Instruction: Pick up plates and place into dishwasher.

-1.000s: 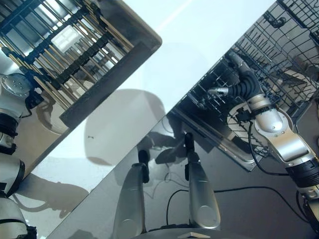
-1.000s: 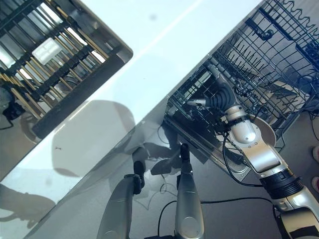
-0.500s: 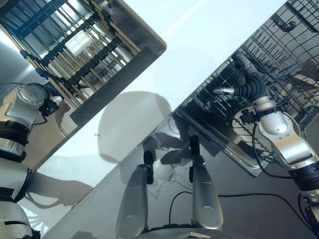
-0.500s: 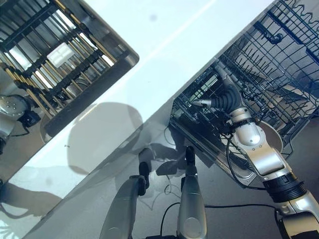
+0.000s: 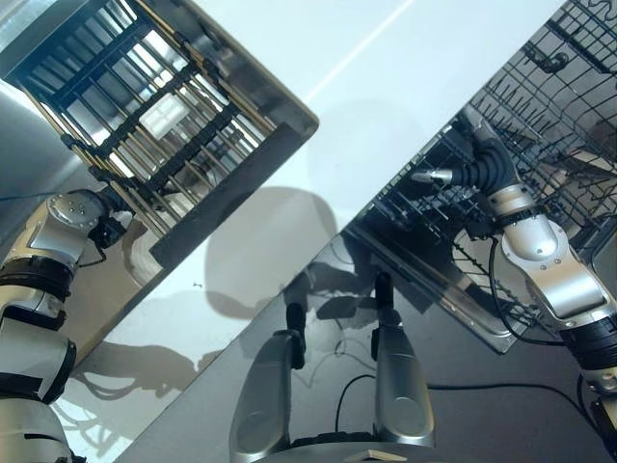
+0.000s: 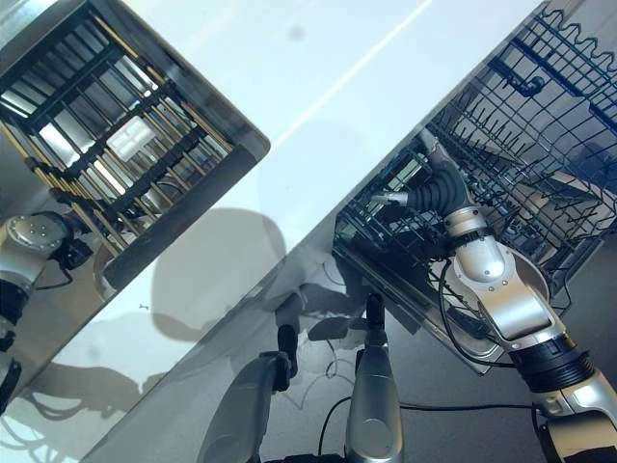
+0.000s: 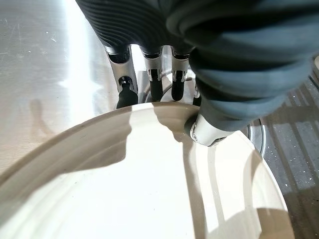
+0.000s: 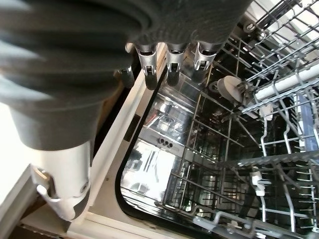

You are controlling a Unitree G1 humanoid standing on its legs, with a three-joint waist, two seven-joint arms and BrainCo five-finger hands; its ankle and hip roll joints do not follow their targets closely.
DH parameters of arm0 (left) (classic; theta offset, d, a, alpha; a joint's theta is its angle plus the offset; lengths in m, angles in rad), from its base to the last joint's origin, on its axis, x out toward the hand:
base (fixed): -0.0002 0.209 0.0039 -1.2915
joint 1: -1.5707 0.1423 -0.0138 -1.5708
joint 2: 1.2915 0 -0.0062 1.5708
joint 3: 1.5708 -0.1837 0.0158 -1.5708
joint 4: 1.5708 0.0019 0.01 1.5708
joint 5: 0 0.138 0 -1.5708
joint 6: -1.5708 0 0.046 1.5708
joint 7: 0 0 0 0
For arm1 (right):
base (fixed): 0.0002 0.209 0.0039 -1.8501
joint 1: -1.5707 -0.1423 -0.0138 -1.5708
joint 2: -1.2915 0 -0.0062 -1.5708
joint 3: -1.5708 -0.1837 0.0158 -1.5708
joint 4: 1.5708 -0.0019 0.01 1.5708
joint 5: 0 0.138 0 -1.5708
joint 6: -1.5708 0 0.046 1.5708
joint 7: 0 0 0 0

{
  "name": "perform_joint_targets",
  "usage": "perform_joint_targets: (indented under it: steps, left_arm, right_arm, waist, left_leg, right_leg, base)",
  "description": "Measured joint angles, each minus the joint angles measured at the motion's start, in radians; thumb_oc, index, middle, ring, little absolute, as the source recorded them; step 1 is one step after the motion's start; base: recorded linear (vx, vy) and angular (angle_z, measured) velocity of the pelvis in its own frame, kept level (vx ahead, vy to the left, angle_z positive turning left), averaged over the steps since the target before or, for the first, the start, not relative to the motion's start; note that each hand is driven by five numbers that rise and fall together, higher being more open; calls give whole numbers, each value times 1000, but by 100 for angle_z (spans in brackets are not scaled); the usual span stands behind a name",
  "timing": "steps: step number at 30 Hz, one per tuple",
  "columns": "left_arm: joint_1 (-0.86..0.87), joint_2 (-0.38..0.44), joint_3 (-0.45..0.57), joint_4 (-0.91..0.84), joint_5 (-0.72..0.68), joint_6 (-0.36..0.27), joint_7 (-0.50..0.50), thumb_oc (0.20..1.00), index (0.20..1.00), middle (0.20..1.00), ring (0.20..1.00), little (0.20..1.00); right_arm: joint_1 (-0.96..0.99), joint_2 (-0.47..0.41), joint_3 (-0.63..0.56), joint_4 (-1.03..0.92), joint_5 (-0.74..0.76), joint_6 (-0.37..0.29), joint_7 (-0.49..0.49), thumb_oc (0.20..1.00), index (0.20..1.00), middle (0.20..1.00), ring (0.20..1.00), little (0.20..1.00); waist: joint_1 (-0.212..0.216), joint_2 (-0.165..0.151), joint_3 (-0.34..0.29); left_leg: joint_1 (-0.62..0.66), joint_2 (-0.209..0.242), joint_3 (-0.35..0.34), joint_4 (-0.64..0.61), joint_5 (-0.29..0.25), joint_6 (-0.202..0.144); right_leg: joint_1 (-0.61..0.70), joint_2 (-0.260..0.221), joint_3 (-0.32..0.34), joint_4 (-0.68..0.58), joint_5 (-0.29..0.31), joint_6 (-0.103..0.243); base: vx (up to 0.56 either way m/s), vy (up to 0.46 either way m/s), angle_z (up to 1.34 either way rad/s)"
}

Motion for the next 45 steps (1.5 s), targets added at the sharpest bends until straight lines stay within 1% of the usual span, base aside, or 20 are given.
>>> perform_joint_targets:
  steps: [3,5,8,11,12,13,14,16,19,22,31,34,37,38,39,45]
  left_arm:
    - [9,-11,0,1,-5,1,0,200,200,200,200,200]
    - [20,-9,0,1,-29,3,-2,200,200,200,200,200]
    - [21,1,1,2,-31,7,-55,200,200,200,200,200]
    - [21,3,1,2,-31,7,-131,200,200,200,200,200]
    - [22,3,1,1,-32,5,-159,482,482,482,482,482]
    - [25,3,0,-3,-33,4,-180,708,708,708,708,708]
    - [37,2,0,-9,-41,3,-197,1000,1000,1000,1000,1000]
    - [98,-6,-23,-65,-36,-1,-257,1000,1000,1000,1000,1000]
    - [126,-21,-9,-84,-16,-7,-255,1000,1000,1000,1000,1000]
    - [125,-19,-8,-85,20,-5,-255,1000,1000,1000,1000,1000]
    - [121,-16,-8,-83,42,8,-255,1000,1000,1000,1000,1000]
    - [119,-15,-8,-83,60,23,-255,1000,1000,1000,1000,1000]
    - [119,-11,-8,-83,60,25,-268,1000,1000,1000,1000,1000]
    - [118,-7,-8,-83,60,25,-285,548,548,548,548,548]
    - [118,-3,-8,-83,60,25,-302,200,200,200,200,200]
    - [119,19,-8,-85,55,24,-383,200,200,200,200,200]
  right_arm:
    - [0,-5,0,-1,0,0,2,1000,1000,1000,1000,1000]
    - [0,-10,-1,-6,0,0,3,1000,1000,1000,1000,1000]
    - [7,-28,-7,-9,3,0,3,1000,1000,1000,1000,1000]
    - [24,-37,-7,-6,20,0,6,1000,1000,1000,1000,1000]
    - [26,-40,-7,-5,25,0,11,1000,1000,1000,1000,1000]
    - [26,-41,-7,-4,31,0,17,1000,1000,1000,1000,1000]
    - [26,-40,-7,-5,37,-1,24,1000,1000,1000,1000,1000]
    - [27,-41,-8,-5,38,-5,33,1000,1000,1000,1000,1000]
    - [32,-43,-26,-7,39,-6,44,1000,1000,1000,1000,1000]
    - [32,-42,-28,-9,39,-7,44,1000,1000,1000,1000,1000]
    - [32,-42,-33,-9,38,-7,42,1000,1000,1000,1000,1000]
    - [32,-42,-33,-9,38,-7,42,1000,1000,1000,1000,1000]
    - [32,-42,-33,-9,38,-7,42,1000,1000,1000,1000,1000]
    - [32,-42,-33,-9,39,-8,42,1000,1000,1000,1000,1000]
    - [32,-42,-34,-10,39,-8,42,1000,1000,1000,1000,1000]
    - [32,-42,-34,-8,40,-15,45,1000,1000,1000,1000,1000]
  waist:
    - [0,12,7]
    - [0,14,8]
    - [-1,16,10]
    - [-3,18,12]
    - [-5,19,12]
    - [-4,20,13]
    - [-8,23,14]
    - [-15,26,16]
    - [-13,35,15]
    - [-11,37,15]
    - [-13,37,15]
    - [-16,37,15]
    - [-22,37,15]
    - [-24,37,15]
    - [-25,37,15]
    - [-25,37,15]
  left_leg:
    - [20,-1,1,-12,0,1]
    - [29,-3,4,-23,2,2]
    - [47,-3,8,-39,3,2]
    - [100,-5,10,-71,4,4]
    - [118,-5,14,-83,4,4]
    - [130,-5,15,-91,5,4]
    - [144,-6,15,-102,5,5]
    - [171,-6,16,-125,10,2]
    - [188,-6,11,-149,17,0]
    - [186,-5,4,-155,21,-4]
    - [183,-5,1,-151,23,-8]
    - [182,-5,1,-150,23,-8]
    - [181,-6,1,-148,23,-8]
    - [181,-6,1,-148,23,-8]
    - [181,-6,1,-148,23,-8]
    - [184,-6,1,-148,23,-8]
  right_leg:
    - [14,-1,0,0,0,0]
    - [14,-2,-1,0,0,0]
    - [23,-3,-2,-3,0,0]
    - [71,-5,-3,-26,0,0]
    - [82,-5,-3,-29,0,0]
    - [90,-5,-3,-31,0,0]
    - [102,-6,-4,-35,0,0]
    - [115,-6,-5,-37,0,0]
    - [129,-6,-11,-51,-1,-1]
    - [132,-4,-22,-62,-2,-3]
    - [131,-2,-29,-65,-5,-7]
    - [131,-2,-30,-65,-7,-9]
    - [130,-2,-30,-65,-7,-9]
    - [130,-2,-30,-64,-7,-9]
    - [130,-2,-30,-65,-7,-9]
    - [132,-2,-30,-64,-7,-9]
  base:
    - [-2,0,-1]
    - [2,5,-6]
    - [15,10,-4]
    - [16,11,-3]
    - [30,13,-7]
    - [32,8,-6]
    - [34,1,-5]
    - [27,-11,-6]
    - [7,-25,2]
    - [8,-34,2]
    - [0,0,0]
    - [0,0,0]
    - [0,0,0]
    - [30,-16,-1]
    - [0,0,0]
    - [0,0,0]
